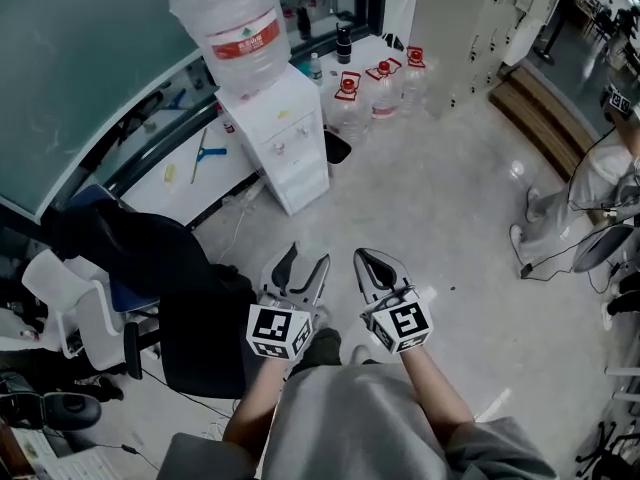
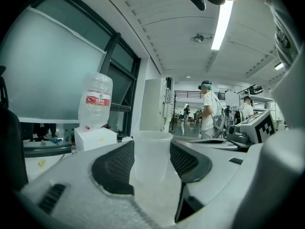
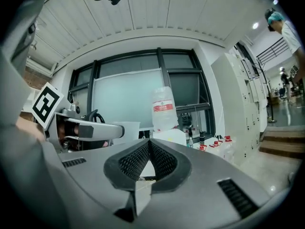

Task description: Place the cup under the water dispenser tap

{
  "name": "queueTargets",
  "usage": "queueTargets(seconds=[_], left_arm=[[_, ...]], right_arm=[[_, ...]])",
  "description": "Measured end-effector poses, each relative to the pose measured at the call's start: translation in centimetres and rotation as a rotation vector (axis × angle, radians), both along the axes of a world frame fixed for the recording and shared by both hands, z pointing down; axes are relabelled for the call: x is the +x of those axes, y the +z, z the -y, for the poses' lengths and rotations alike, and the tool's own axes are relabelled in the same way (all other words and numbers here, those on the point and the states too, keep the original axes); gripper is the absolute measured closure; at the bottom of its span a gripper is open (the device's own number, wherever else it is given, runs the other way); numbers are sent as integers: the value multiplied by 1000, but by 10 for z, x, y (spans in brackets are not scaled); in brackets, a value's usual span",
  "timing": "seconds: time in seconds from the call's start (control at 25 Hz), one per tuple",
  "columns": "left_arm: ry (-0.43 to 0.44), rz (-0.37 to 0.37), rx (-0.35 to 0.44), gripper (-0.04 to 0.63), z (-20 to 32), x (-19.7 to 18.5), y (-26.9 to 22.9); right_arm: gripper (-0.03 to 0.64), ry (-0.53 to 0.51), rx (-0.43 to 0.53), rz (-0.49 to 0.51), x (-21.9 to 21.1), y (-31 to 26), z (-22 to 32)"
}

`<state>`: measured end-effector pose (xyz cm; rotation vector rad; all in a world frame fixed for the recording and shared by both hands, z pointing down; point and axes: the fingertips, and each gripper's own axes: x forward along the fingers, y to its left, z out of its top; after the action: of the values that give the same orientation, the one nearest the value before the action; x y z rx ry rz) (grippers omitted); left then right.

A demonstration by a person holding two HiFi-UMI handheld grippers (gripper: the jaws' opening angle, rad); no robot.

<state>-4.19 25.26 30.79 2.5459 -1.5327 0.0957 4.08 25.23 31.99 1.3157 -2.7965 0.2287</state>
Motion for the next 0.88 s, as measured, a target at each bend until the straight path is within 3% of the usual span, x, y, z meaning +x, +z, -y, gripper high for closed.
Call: queueTargets(seconds=[0.52,0.88], left_arm=[[66,-20,-21,364,89,-55,8],[83,-43,-57,363,133,-66,28]], right_arm=[[606,69,-19,-25,-56,6,88],[606,110,-43,-55,-58,20,124]])
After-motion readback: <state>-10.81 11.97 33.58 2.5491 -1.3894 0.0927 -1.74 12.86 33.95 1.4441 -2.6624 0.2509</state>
